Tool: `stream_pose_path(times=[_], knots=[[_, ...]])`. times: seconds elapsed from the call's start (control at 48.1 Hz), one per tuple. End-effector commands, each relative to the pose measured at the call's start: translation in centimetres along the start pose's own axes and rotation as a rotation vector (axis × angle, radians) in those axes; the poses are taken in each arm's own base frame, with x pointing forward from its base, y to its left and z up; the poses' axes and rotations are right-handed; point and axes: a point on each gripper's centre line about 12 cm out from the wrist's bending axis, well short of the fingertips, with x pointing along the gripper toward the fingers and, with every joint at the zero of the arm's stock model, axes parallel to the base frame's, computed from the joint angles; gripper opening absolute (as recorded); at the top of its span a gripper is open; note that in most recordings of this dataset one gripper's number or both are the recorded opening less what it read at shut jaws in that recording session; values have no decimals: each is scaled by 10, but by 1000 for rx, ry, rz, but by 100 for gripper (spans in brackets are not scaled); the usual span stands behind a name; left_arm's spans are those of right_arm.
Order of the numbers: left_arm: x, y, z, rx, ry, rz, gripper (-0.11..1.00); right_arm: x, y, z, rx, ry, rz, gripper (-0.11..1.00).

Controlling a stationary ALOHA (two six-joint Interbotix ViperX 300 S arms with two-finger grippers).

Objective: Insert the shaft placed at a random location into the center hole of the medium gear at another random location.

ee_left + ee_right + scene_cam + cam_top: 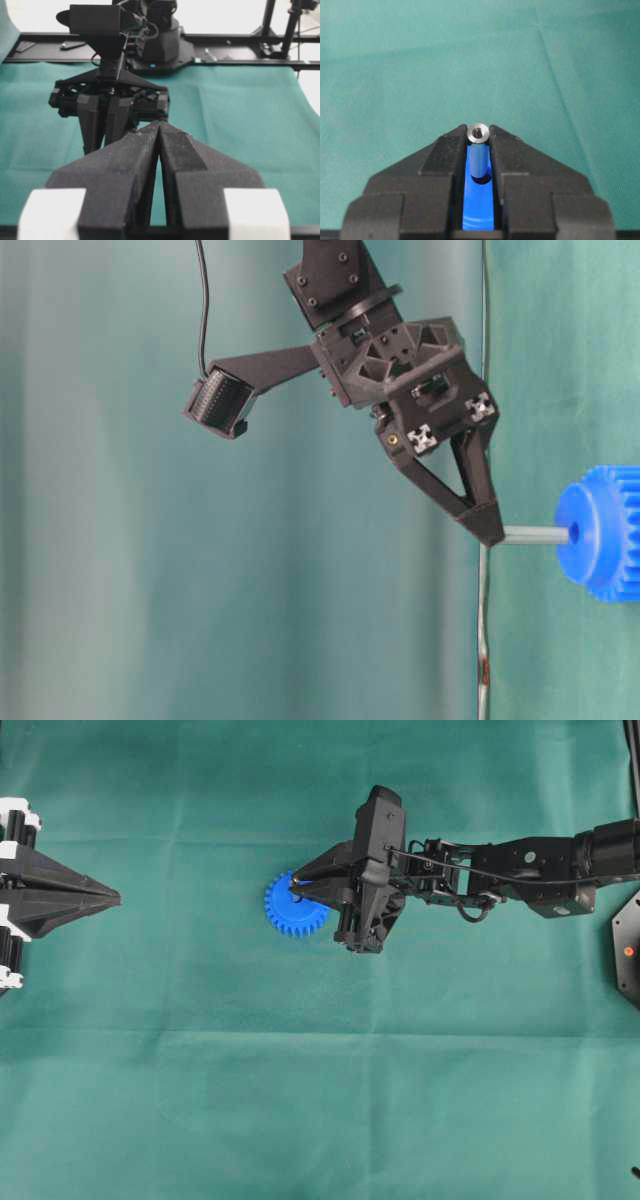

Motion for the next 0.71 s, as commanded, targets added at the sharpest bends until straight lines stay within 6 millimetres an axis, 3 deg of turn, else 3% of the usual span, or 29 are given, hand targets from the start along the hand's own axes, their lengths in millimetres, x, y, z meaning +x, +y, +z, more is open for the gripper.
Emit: stream_pose_path(times=[0.0, 0.686], knots=[[3, 0, 10, 0, -28, 1, 0, -2, -1, 14, 7, -46, -1, 15], [3, 0, 10, 0, -28, 1, 0, 17, -6, -14, 10, 30, -15, 15]])
